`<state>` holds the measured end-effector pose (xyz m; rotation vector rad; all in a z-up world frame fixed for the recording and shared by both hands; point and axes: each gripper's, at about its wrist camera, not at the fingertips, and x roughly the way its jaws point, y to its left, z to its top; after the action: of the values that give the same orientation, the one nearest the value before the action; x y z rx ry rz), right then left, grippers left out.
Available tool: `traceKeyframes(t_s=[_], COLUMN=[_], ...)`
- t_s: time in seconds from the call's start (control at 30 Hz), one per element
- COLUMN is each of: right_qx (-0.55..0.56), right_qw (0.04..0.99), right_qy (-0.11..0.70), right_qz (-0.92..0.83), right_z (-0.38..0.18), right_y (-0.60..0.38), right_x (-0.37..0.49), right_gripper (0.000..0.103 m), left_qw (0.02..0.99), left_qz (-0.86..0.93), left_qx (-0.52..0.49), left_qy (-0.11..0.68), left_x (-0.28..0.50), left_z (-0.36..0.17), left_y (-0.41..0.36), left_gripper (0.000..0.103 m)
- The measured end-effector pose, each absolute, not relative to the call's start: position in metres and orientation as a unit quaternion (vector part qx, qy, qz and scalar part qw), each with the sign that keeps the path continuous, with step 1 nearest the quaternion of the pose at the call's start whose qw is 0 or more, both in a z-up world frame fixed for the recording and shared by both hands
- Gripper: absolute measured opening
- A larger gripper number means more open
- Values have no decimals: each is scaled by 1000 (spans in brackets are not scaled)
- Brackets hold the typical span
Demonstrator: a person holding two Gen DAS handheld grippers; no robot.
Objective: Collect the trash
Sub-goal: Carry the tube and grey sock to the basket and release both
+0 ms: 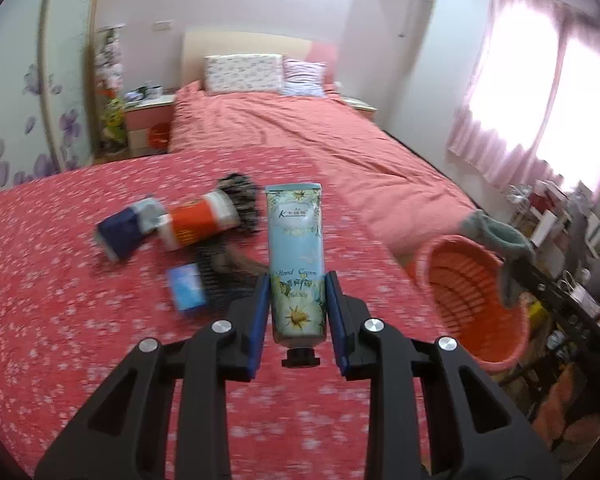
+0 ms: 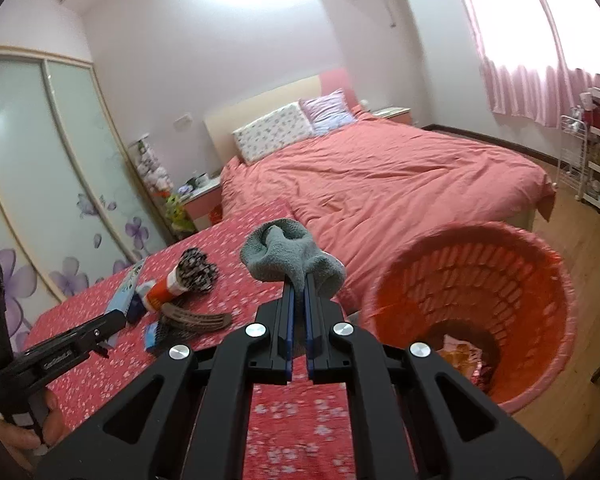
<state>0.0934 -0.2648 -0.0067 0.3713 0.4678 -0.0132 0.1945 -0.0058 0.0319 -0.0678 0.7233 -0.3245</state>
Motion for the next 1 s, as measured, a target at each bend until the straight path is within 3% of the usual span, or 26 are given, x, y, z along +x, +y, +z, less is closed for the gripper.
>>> traceKeyframes(t_s=[0.43,1.0], right_qx=[225,276], right_qw=[952,933], right_qy=[196,197], right_qz=[-70,-120], right_z=[-9,-44], right_y=[-334,-409], right_x=[71,82], right_gripper=[4,5], left_qw=[902,859], left_qz=[-250,-331], left_qx=[-11,16], left_qy=[352,390], left_x=[189,211], left_z=[31,-12], left_y=[-105,-232], left_gripper=[28,28])
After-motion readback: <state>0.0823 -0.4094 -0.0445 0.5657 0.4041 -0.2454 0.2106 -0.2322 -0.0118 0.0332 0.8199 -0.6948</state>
